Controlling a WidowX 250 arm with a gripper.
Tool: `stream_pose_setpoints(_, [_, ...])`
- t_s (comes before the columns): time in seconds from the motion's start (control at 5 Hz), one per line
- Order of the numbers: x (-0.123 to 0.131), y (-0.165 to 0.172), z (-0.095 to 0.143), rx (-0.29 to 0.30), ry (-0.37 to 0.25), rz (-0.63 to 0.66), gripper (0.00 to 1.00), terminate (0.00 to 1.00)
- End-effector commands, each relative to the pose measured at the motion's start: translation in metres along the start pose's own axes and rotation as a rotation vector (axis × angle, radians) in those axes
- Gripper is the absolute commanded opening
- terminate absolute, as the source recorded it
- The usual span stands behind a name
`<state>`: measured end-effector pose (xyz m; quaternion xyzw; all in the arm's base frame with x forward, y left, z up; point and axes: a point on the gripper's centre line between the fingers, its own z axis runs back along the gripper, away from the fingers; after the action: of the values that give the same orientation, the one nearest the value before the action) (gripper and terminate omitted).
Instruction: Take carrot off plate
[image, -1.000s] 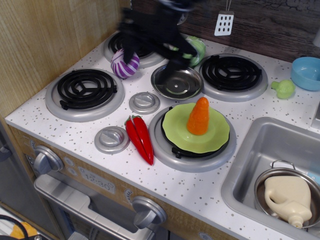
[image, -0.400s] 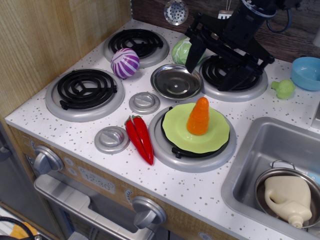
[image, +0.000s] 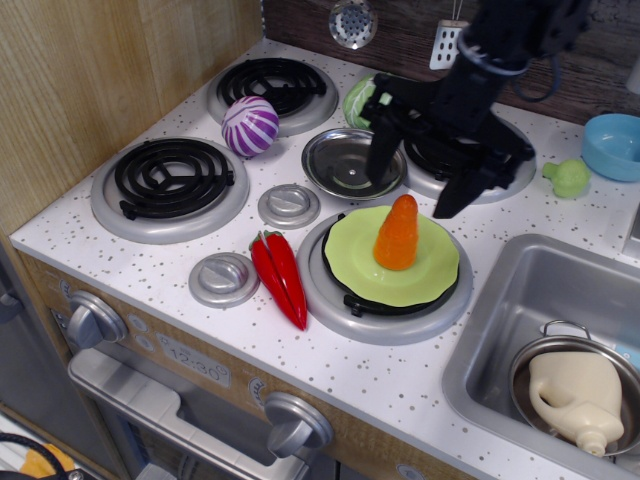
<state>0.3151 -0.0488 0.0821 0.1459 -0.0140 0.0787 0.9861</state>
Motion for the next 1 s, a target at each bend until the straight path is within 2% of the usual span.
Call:
stream_pose_setpoints(0.0, [0.009,0.014,-0.001,-0.018,-0.066,0.004,1.0,0.0])
stream_pose_setpoints(0.4, [0.007,0.014,-0.022,-0.108,-0.085,0.017,1.0,0.0])
stream_pose_setpoints(0.6, [0.007,0.01,-0.024,-0.123,-0.085,0.014,0.0,0.0])
stream_pose_setpoints(0.8, [0.008,0.012,-0.02,-0.115,-0.086,0.018,0.0,0.0])
